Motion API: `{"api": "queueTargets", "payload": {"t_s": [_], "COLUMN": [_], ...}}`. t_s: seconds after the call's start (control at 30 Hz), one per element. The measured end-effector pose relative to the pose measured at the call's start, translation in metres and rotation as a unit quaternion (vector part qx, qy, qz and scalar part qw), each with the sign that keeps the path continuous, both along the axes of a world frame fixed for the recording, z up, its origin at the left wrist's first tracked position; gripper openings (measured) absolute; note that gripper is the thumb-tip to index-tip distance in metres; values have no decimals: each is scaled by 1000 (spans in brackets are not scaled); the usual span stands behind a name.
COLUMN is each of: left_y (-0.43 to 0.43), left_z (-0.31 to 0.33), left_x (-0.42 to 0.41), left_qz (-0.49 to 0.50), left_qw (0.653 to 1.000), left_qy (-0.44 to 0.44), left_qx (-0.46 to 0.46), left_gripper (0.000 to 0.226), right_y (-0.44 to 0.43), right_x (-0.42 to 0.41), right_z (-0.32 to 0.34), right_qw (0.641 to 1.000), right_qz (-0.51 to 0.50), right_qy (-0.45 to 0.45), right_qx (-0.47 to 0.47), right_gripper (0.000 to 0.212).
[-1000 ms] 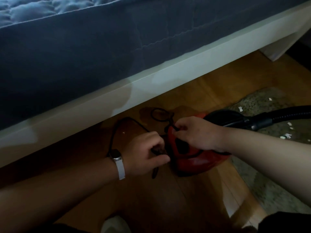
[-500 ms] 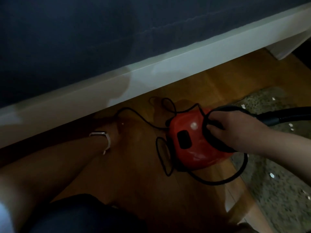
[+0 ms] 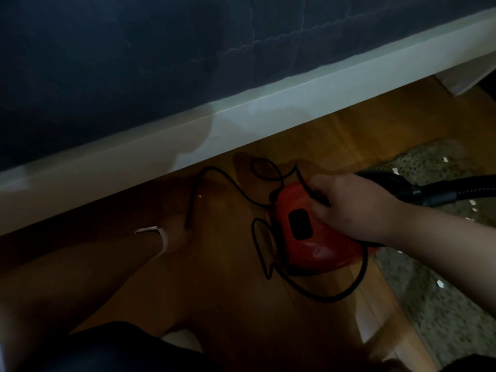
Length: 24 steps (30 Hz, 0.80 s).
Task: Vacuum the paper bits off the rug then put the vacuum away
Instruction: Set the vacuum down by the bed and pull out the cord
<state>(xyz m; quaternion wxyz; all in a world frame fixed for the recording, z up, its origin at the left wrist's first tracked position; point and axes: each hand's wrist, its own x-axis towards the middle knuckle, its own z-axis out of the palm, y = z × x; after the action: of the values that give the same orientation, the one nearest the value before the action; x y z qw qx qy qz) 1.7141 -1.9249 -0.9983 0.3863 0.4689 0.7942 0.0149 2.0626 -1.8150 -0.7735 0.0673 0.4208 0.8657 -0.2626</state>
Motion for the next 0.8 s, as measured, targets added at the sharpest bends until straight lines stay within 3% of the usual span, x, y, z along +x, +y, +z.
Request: {"api": "queueTargets", "payload": {"t_s": [0.07, 0.2, 0.3, 0.47, 0.57, 0.67, 0.73, 0.8], "left_y": [16, 36, 44, 54, 56, 68, 79, 93], "left_z": [59, 111, 144, 188, 211, 228, 237, 244], "left_x": [31, 75, 109, 141, 159, 173, 180, 184], "left_qz": [22, 3, -77, -116, -188, -223, -201, -149], "left_qw": [999, 984, 960, 935, 902, 876, 865, 862], "left_qy": [-5, 34, 2, -73, -90, -125, -166, -253], "left_qx": [33, 173, 270, 326, 377, 409, 429, 413], "left_gripper": [20, 24, 19, 28, 27, 24, 20, 25], "right_y": [-1, -2, 2, 10, 4, 6, 10, 16], "right_x": [0, -5, -9, -4, 2, 9, 10, 11], "right_z": [0, -4, -5, 0, 2, 11, 20, 25], "right_qw": [1000, 999, 998, 994, 987, 958, 950, 957], "right_qz": [-6, -27, -49, -108, -105, -84, -45, -42], "right_qy": [-4, -10, -13, 6, 51, 103, 127, 178], "right_qx": [12, 37, 28, -1, 107, 255, 283, 224], "right_gripper": [19, 20, 21, 21, 26, 49, 37, 17]}}
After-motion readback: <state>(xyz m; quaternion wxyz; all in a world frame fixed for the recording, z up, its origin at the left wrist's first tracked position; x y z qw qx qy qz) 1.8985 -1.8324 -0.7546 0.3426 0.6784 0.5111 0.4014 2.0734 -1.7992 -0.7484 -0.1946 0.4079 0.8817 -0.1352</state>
